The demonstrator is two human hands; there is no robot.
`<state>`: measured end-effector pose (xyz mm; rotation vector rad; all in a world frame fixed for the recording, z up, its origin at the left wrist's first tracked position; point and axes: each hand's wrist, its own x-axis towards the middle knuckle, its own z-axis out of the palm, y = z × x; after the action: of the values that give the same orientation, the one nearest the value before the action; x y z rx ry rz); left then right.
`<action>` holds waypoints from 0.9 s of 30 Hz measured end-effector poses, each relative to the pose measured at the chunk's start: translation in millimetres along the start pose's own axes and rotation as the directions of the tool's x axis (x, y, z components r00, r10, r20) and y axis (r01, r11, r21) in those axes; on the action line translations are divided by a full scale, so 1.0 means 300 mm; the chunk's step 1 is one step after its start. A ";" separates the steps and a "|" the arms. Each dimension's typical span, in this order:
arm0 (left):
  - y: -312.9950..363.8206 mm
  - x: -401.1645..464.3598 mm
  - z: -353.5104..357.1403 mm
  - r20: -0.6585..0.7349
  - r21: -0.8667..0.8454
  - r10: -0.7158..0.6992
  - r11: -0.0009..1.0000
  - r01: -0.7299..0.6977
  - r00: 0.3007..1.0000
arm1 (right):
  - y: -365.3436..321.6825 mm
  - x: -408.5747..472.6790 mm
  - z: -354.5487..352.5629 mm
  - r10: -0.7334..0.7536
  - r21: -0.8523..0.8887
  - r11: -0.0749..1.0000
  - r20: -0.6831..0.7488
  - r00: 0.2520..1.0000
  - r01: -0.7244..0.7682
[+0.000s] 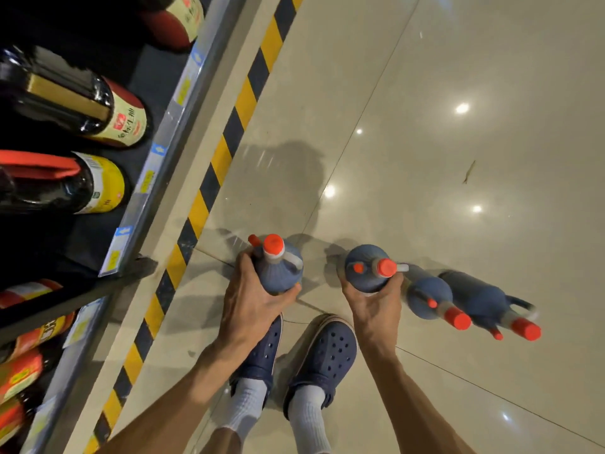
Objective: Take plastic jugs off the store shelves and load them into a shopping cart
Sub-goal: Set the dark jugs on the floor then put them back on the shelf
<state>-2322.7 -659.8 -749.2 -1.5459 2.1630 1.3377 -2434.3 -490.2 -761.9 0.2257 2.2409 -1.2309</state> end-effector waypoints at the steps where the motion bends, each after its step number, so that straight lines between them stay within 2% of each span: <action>1: 0.028 -0.017 -0.030 -0.010 -0.012 -0.002 1.000 0.002 1.000 | -0.040 -0.014 -0.011 -0.006 -0.006 1.000 0.014 1.000 0.006; 6: 0.257 -0.164 -0.237 -0.080 -0.074 0.010 0.997 -0.016 0.997 | -0.380 -0.145 -0.134 -0.042 0.003 0.999 0.043 0.998 0.042; 15: 0.800 -0.621 -0.750 -0.305 -0.174 0.063 0.977 -0.121 0.950 | -1.155 -0.529 -0.444 -0.300 0.020 0.954 0.123 0.946 0.300; 21: 1.079 -0.980 -1.038 -0.510 -0.287 0.063 0.927 -0.239 0.858 | -1.538 -0.837 -0.641 -0.495 0.051 0.867 0.221 0.840 0.497; 25: 1.156 -1.260 -1.191 -0.623 -0.374 -0.016 0.884 -0.281 0.782 | -1.733 -1.066 -0.744 -0.608 0.015 0.767 0.338 0.719 0.642; 27: 1.168 -1.404 -1.267 -0.690 -0.400 -0.063 0.863 -0.308 0.721 | -1.811 -1.183 -0.780 -0.654 0.029 0.710 0.398 0.644 0.703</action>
<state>-2290.8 -632.3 -83.6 -2.4699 2.4761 1.6449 -2452.7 -562.2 -76.1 -0.9388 2.0771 -1.3195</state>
